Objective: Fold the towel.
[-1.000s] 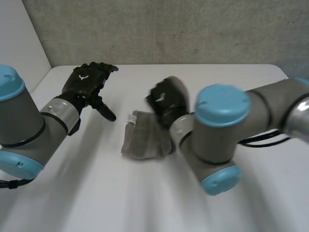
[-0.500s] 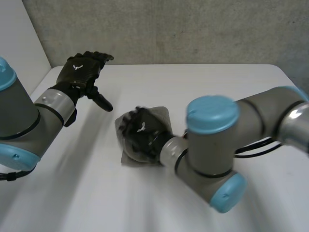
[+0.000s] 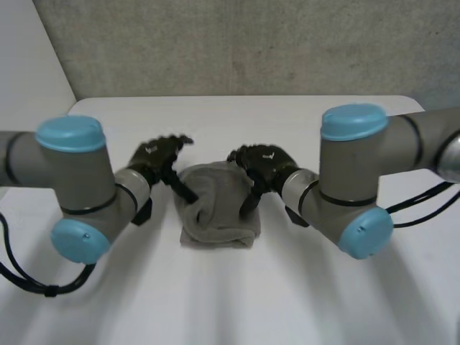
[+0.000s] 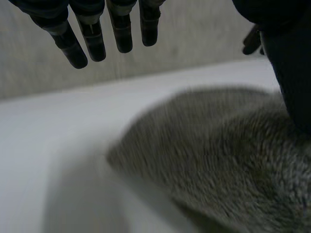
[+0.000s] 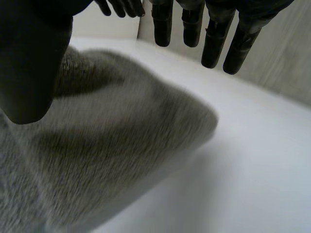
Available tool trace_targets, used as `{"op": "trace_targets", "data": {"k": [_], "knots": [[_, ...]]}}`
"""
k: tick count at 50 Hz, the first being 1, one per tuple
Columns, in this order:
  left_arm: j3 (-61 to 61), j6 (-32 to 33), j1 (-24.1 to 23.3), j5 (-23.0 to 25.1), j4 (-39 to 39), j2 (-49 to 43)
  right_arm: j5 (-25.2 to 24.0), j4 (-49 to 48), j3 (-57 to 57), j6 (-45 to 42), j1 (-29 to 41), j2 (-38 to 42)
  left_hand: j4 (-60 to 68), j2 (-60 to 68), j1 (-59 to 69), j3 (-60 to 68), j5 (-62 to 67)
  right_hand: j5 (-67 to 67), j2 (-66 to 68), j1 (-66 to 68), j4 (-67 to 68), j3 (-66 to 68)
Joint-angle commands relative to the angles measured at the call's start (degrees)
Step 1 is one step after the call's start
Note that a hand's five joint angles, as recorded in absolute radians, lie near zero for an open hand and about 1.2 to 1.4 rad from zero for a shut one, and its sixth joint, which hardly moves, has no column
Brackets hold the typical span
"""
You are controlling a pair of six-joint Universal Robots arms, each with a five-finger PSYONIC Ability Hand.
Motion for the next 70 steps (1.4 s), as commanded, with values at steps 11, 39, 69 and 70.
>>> {"op": "trace_targets", "data": {"k": [11,39,69,70], "knots": [[-1.3,10.0,0.3,-0.1,-4.4,-1.7,3.2,9.5,-9.7,-0.4,0.4,8.1,-2.1,-2.0,-2.2,-1.5,-2.4,-3.3,-3.3,-3.0,-4.0,-3.3],[-0.9,8.0,4.4,-1.4,-7.2,30.5,14.2,4.9,2.0,0.5,-6.9,-25.3,-3.1,-3.0,-3.2,-2.5,-3.4,-3.3,-3.3,-3.0,-4.0,-3.3],[-5.2,6.5,7.0,-2.4,-13.0,34.6,18.5,4.2,8.5,-1.9,-7.8,-33.9,-2.1,-2.0,-2.2,-1.5,-2.4,-3.3,-3.3,-3.0,-4.0,-3.3],[-5.2,6.5,7.0,-2.4,-13.0,34.6,18.5,4.2,8.5,-1.9,-7.8,-33.9,-2.1,-2.0,-2.2,-1.5,-2.4,-3.3,-3.3,-3.0,-4.0,-3.3]]}}
